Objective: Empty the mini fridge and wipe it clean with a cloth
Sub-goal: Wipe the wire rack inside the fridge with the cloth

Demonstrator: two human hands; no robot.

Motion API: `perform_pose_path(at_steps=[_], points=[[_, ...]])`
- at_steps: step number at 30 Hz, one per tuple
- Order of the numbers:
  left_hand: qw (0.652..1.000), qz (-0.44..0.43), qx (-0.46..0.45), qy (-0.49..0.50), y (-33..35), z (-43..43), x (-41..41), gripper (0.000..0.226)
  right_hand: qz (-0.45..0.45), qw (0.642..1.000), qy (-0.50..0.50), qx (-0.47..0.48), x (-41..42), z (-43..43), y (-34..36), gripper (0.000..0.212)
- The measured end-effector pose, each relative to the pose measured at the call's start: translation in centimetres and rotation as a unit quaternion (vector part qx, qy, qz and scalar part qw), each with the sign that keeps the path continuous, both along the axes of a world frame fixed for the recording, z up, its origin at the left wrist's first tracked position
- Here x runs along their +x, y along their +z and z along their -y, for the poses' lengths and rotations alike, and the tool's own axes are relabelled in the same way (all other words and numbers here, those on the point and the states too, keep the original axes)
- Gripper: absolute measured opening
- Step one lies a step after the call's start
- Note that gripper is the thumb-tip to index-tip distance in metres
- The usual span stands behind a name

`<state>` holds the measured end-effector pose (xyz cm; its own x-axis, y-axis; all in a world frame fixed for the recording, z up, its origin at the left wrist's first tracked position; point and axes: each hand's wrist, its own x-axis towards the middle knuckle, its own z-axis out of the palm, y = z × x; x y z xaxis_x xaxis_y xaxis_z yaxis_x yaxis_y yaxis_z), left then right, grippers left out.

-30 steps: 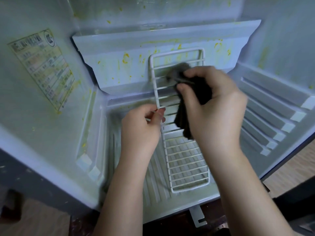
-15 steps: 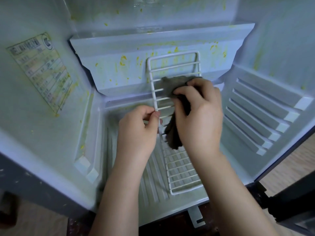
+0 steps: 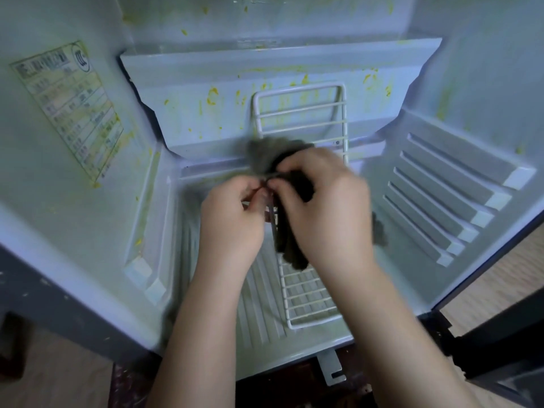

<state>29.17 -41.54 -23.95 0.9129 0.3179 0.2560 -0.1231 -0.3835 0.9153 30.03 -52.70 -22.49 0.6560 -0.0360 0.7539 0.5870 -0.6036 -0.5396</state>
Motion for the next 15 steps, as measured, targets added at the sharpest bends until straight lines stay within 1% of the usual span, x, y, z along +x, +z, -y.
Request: perform_pose_path(at_steps=[5, 8, 10, 15], points=[[1.000, -0.005, -0.013, -0.009, 0.8, -0.2, -0.3, 0.026, 0.004, 1.000, 0.007, 0.024, 0.2, -0.9, -2.1, 0.011], [0.999, 0.025, -0.036, 0.016, 1.4, -0.2, -0.1, 0.021, 0.016, 1.000, 0.001, 0.020, 0.3, -1.0, -2.2, 0.012], [0.998, 0.028, -0.054, 0.018, 1.5, 0.1, 0.0, 0.022, 0.022, 1.000, -0.010, 0.018, 0.3, -1.2, -2.3, 0.012], [0.990, -0.003, -0.141, -0.016, 1.6, 0.6, -0.2, 0.027, 0.016, 1.000, -0.009, 0.023, 0.3, -1.4, -2.3, 0.013]])
